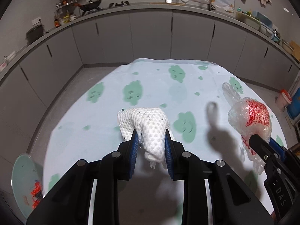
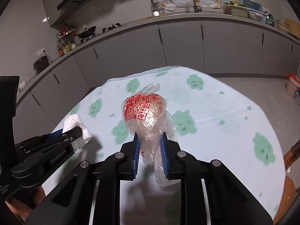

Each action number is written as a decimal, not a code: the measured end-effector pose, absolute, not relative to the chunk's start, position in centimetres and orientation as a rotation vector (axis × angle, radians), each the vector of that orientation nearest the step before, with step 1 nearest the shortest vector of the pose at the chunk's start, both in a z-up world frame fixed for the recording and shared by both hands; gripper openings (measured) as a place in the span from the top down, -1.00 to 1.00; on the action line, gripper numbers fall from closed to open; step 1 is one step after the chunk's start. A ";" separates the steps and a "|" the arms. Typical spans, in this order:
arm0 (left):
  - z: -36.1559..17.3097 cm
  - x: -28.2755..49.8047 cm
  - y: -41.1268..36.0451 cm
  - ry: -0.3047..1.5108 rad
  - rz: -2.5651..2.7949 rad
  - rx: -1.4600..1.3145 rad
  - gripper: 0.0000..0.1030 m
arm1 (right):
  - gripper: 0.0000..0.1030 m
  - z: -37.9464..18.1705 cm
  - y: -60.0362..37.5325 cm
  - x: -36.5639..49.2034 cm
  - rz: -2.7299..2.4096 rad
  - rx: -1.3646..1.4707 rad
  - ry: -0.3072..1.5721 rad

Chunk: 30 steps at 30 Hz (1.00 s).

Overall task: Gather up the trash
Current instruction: 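Carry the foam sleeve and clear printed bag over the teal basin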

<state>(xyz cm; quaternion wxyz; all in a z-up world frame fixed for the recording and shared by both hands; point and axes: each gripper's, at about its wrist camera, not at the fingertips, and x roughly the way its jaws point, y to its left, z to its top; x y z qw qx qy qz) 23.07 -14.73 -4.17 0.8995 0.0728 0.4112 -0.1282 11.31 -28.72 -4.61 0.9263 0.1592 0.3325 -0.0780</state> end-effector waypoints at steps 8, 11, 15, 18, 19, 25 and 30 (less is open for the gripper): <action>-3.5 19.5 -8.9 0.829 -0.209 0.121 0.48 | 0.58 -4.4 -23.7 9.2 -0.095 0.317 0.682; -3.8 18.5 -6.9 0.835 -0.191 0.108 0.48 | 0.58 -4.4 -21.7 8.5 -0.069 0.304 0.683; -4.2 17.1 -4.2 0.840 -0.162 0.091 0.48 | 0.58 -4.4 -18.9 7.6 -0.032 0.283 0.686; -4.3 16.1 -1.9 0.839 -0.131 0.070 0.48 | 0.58 -4.2 -17.0 7.2 -0.003 0.262 0.685; -4.4 15.8 -1.0 0.838 -0.120 0.063 0.48 | 0.58 -4.2 -16.3 7.0 0.011 0.255 0.685; -4.5 14.1 3.0 0.827 -0.063 0.044 0.48 | 0.58 -4.2 -12.1 6.2 0.085 0.226 0.682; -4.7 13.1 5.7 0.830 -0.025 0.025 0.48 | 0.58 -4.3 -8.9 5.9 0.140 0.191 0.687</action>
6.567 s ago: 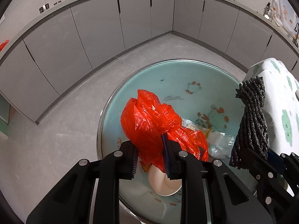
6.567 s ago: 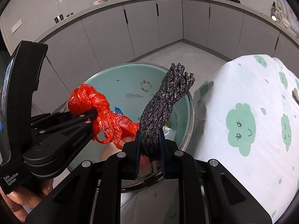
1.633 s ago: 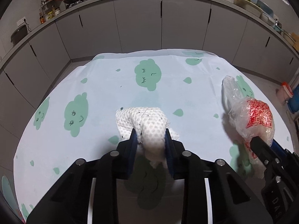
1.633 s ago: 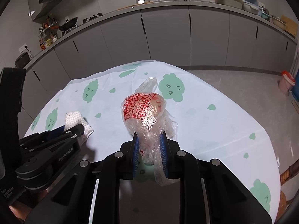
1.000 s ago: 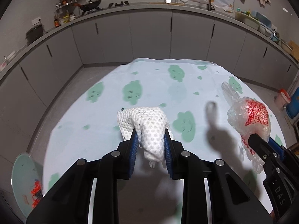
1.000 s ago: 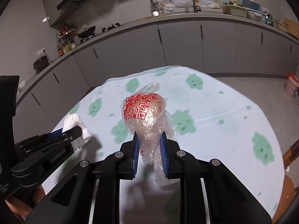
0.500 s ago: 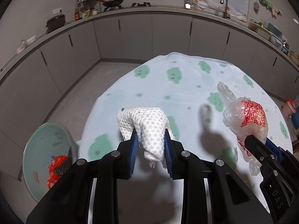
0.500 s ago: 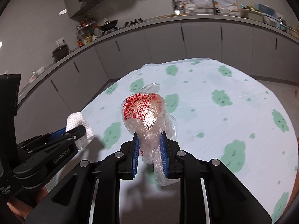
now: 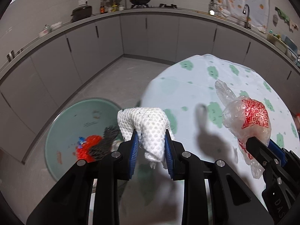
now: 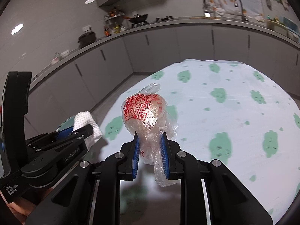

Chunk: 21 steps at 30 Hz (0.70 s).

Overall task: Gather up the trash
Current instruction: 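Carry the foam sleeve and clear printed bag over the teal basin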

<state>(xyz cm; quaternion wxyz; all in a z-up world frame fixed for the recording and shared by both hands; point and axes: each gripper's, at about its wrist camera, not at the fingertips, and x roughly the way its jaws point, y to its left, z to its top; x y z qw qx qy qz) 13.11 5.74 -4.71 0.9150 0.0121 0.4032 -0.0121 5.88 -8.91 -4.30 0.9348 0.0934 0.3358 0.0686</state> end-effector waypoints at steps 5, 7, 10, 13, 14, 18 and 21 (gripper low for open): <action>-4.9 12.2 7.8 0.829 0.003 0.013 0.48 | 0.58 -4.6 -6.8 5.6 0.177 0.172 0.693; -5.0 12.0 8.3 0.832 0.012 0.010 0.48 | 0.58 -4.7 -5.9 5.5 0.194 0.168 0.698; -5.2 11.6 9.5 0.837 0.030 0.002 0.48 | 0.58 -4.8 -4.7 5.3 0.223 0.154 0.704; -5.5 11.1 10.5 0.842 0.045 -0.008 0.48 | 0.58 -4.9 -3.6 5.2 0.247 0.143 0.709; -5.6 11.0 10.8 0.844 0.049 -0.012 0.48 | 0.58 -4.9 -3.3 5.2 0.255 0.140 0.711; -5.8 10.7 12.4 0.843 0.079 -0.024 0.48 | 0.58 -4.9 -1.8 5.2 0.284 0.128 0.712; -5.9 10.7 13.6 0.843 0.100 -0.031 0.48 | 0.58 -4.8 -0.6 5.4 0.308 0.122 0.712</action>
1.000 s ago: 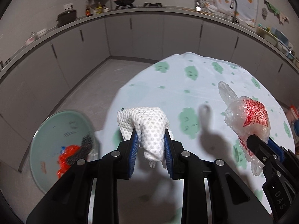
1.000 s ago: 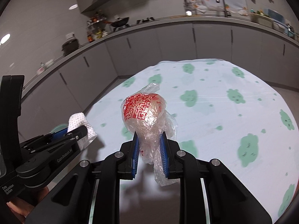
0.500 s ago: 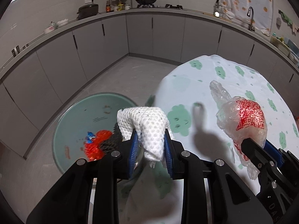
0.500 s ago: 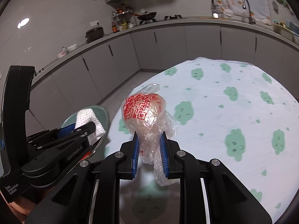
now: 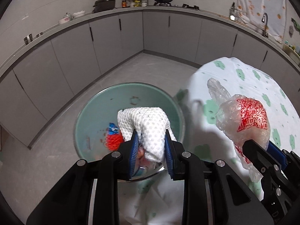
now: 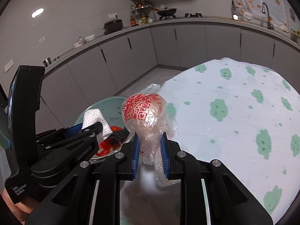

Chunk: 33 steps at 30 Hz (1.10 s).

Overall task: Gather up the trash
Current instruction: 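Carry the foam sleeve and clear printed bag over the teal basin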

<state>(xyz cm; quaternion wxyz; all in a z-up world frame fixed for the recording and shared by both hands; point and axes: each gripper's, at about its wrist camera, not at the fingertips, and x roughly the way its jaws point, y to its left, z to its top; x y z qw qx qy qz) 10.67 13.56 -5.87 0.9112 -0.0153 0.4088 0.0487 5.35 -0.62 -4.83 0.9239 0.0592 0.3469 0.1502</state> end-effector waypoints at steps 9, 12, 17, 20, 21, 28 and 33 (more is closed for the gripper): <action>-6.2 11.0 17.0 0.846 0.167 -0.060 0.48 | 0.58 -4.6 2.8 6.7 0.364 0.093 0.709; -6.3 11.2 18.1 0.848 0.188 -0.068 0.48 | 0.58 -4.5 3.8 7.3 0.381 0.086 0.709; -6.7 11.8 19.8 0.857 0.221 -0.080 0.48 | 0.58 -4.7 5.0 8.5 0.394 0.080 0.716; -7.0 12.2 20.4 0.860 0.230 -0.083 0.48 | 0.58 -4.8 5.7 9.2 0.401 0.077 0.721; -7.1 12.4 20.5 0.862 0.232 -0.084 0.48 | 0.58 -4.9 6.0 9.5 0.402 0.075 0.721; -7.8 13.8 21.2 0.873 0.247 -0.091 0.48 | 0.58 -5.4 7.5 11.5 0.407 0.065 0.735; -8.8 15.4 22.3 0.900 0.254 -0.112 0.48 | 0.58 -6.4 7.9 13.2 0.398 0.075 0.777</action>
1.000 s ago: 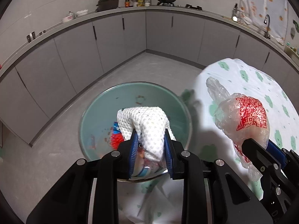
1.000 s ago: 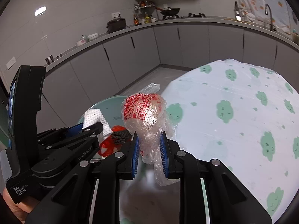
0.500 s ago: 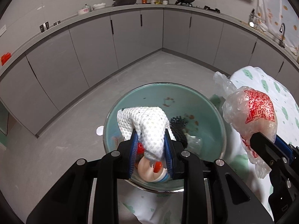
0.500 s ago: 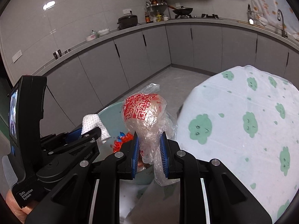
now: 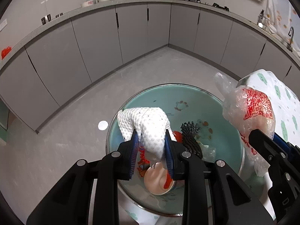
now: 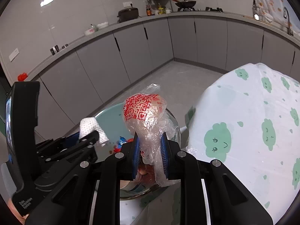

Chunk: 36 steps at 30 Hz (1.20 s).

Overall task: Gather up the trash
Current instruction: 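Carry the foam sleeve and clear printed bag over the teal basin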

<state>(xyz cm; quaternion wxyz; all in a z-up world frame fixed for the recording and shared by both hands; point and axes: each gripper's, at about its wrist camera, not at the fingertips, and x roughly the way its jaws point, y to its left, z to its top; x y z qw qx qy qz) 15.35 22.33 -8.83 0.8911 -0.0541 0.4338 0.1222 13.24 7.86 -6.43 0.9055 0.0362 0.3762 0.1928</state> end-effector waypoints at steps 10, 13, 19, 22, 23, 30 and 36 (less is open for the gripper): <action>-10.8 17.5 23.0 0.949 0.264 -0.116 0.48 | 0.58 -9.1 9.1 15.8 0.402 0.073 0.857; -11.5 17.8 23.1 0.964 0.262 -0.123 0.48 | 0.58 -9.4 9.5 16.3 0.405 0.063 0.863; -12.3 18.4 23.0 0.981 0.260 -0.124 0.48 | 0.58 -10.1 9.8 17.0 0.422 0.058 0.887; -12.4 18.5 23.2 0.986 0.258 -0.131 0.48 | 0.58 -10.6 9.9 17.4 0.434 0.068 0.910; -12.4 18.5 23.2 0.986 0.257 -0.131 0.48 | 0.58 -10.9 10.0 17.5 0.436 0.070 0.919; -12.4 18.6 23.6 0.989 0.253 -0.140 0.48 | 0.58 -11.5 10.0 17.7 0.449 0.068 0.956; -12.4 18.8 23.7 0.990 0.240 -0.148 0.48 | 0.57 -11.1 10.0 17.9 0.470 0.067 0.972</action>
